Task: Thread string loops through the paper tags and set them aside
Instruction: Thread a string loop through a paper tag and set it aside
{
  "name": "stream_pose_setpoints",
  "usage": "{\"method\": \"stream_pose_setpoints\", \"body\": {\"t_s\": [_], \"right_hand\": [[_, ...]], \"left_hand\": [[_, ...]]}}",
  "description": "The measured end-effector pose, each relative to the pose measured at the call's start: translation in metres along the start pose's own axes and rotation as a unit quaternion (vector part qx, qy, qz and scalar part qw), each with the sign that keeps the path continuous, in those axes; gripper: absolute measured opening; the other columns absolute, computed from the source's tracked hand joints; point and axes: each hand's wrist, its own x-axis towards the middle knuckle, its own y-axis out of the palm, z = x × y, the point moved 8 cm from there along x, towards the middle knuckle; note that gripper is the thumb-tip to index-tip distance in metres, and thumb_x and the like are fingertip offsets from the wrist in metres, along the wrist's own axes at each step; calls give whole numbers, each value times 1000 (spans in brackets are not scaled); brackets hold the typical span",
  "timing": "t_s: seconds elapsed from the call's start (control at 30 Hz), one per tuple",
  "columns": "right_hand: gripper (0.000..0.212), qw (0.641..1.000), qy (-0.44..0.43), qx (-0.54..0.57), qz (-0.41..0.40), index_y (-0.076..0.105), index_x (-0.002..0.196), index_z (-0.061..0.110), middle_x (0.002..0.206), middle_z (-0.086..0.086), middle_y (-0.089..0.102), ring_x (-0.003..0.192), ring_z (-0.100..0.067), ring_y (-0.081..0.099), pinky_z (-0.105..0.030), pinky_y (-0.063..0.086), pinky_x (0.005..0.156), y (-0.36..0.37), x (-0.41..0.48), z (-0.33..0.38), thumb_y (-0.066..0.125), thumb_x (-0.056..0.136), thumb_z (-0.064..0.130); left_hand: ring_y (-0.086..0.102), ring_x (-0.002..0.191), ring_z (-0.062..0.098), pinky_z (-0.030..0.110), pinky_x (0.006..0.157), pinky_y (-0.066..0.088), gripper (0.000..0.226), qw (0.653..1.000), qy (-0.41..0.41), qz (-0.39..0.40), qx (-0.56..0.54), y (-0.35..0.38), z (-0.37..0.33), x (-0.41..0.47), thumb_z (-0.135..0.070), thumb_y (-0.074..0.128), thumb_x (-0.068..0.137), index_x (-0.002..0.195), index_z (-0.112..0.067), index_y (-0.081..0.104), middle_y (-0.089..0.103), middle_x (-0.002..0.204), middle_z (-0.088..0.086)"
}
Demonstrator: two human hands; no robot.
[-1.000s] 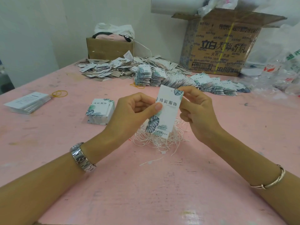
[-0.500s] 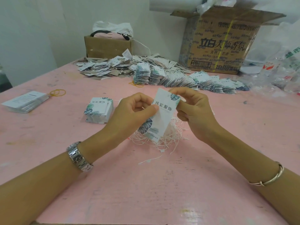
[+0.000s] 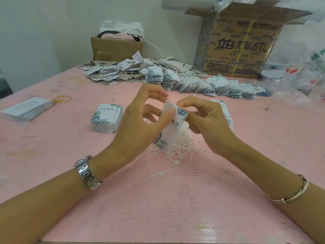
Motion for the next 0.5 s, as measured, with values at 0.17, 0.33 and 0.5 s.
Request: {"method": "stream_pose_setpoints", "body": {"t_s": [0.17, 0.33, 0.5], "right_hand": [[6, 1000, 0, -9, -6, 73, 84, 18, 73, -3, 62, 42, -9, 27, -20, 21, 42, 1, 0, 0, 68, 83, 16], [5, 1000, 15, -15, 1, 72, 87, 15, 65, -5, 59, 42, -8, 26, -19, 20, 42, 2, -1, -2, 70, 84, 18], [8, 999, 27, -29, 2, 67, 90, 8, 63, 0, 60, 41, -2, 32, -14, 24, 43, 4, -2, -4, 61, 88, 5]], "left_hand": [[69, 83, 14, 26, 66, 55, 13, 996, 72, -7, 49, -2, -10, 0, -17, 71, 89, 101, -20, 68, 60, 115, -4], [68, 81, 15, 36, 71, 55, 10, 990, 115, -22, 82, -5, -15, -2, -15, 73, 88, 97, -16, 76, 65, 114, -5], [66, 73, 12, 27, 65, 53, 4, 987, 124, -35, 95, -5, -16, -4, -14, 75, 85, 89, -12, 76, 66, 101, -3]]}}
